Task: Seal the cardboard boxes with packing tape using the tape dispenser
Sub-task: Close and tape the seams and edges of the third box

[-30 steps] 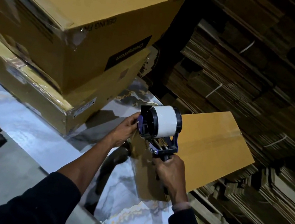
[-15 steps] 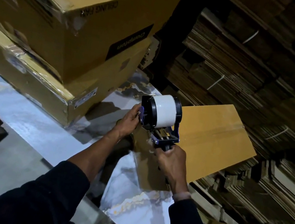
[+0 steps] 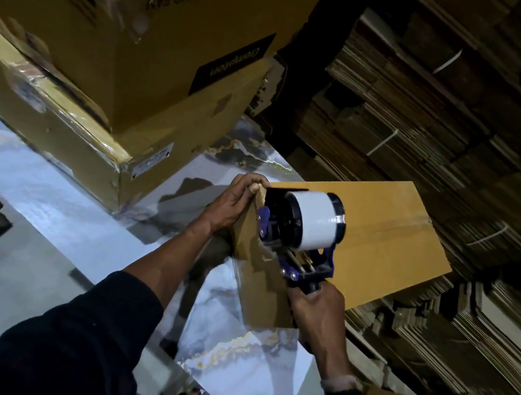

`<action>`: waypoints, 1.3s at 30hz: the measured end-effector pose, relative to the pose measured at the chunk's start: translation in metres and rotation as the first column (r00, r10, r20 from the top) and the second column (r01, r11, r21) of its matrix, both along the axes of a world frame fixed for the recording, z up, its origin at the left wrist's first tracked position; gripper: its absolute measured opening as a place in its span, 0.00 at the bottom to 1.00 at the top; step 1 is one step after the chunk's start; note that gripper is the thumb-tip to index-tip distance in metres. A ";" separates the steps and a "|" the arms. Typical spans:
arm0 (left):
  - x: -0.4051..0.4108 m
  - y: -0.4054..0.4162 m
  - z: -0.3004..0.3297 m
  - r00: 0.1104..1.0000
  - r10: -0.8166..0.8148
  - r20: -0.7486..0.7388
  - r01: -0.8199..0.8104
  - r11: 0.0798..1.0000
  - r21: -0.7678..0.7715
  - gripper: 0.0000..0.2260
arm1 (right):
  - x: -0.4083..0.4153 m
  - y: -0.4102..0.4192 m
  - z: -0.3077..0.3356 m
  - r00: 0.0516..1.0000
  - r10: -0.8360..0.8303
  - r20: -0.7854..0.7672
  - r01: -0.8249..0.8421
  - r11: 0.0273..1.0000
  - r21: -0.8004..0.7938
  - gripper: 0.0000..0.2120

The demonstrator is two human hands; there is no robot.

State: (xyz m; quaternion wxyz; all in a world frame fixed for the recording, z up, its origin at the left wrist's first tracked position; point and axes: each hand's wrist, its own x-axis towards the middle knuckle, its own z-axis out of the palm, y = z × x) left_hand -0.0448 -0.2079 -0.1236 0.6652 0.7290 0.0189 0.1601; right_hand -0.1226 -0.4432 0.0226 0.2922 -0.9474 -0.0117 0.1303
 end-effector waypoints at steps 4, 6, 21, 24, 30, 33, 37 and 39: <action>-0.004 0.001 0.007 0.998 -0.064 -0.008 0.064 0.997 -0.051 0.11 | -0.017 -0.018 -0.001 1.000 0.028 0.000 -0.028 1.000 0.003 0.23; -0.007 0.003 0.010 0.995 -0.092 -0.029 0.089 0.993 -0.078 0.11 | -0.017 -0.017 -0.001 1.000 0.028 0.007 -0.028 1.000 0.001 0.22; -0.013 0.000 0.031 0.993 -0.045 -0.107 0.029 0.988 -0.152 0.15 | -0.019 -0.012 -0.003 0.999 -0.039 -0.016 0.039 0.999 0.027 0.19; -0.013 -0.006 0.036 0.995 0.034 -0.093 -0.045 0.992 -0.122 0.16 | -0.019 -0.011 -0.002 1.000 -0.026 -0.003 0.026 0.999 0.036 0.20; 0.012 -0.019 0.047 0.987 0.124 -0.101 -0.137 0.982 -0.131 0.18 | -0.020 -0.013 -0.004 1.000 -0.026 -0.002 0.026 0.999 0.033 0.18; 0.022 -0.028 0.046 0.974 0.162 -0.161 -0.181 0.977 -0.110 0.21 | -0.020 -0.015 -0.004 1.000 0.003 0.016 -0.003 1.000 0.020 0.18; 0.025 -0.033 0.040 0.957 0.214 -0.196 -0.239 0.964 -0.117 0.16 | -0.020 -0.013 -0.005 0.999 0.028 0.041 -0.029 0.999 0.034 0.15; 0.028 -0.031 0.038 0.955 0.200 -0.218 -0.229 0.966 -0.118 0.16 | -0.019 -0.014 -0.007 0.998 0.036 0.059 -0.037 0.999 0.018 0.10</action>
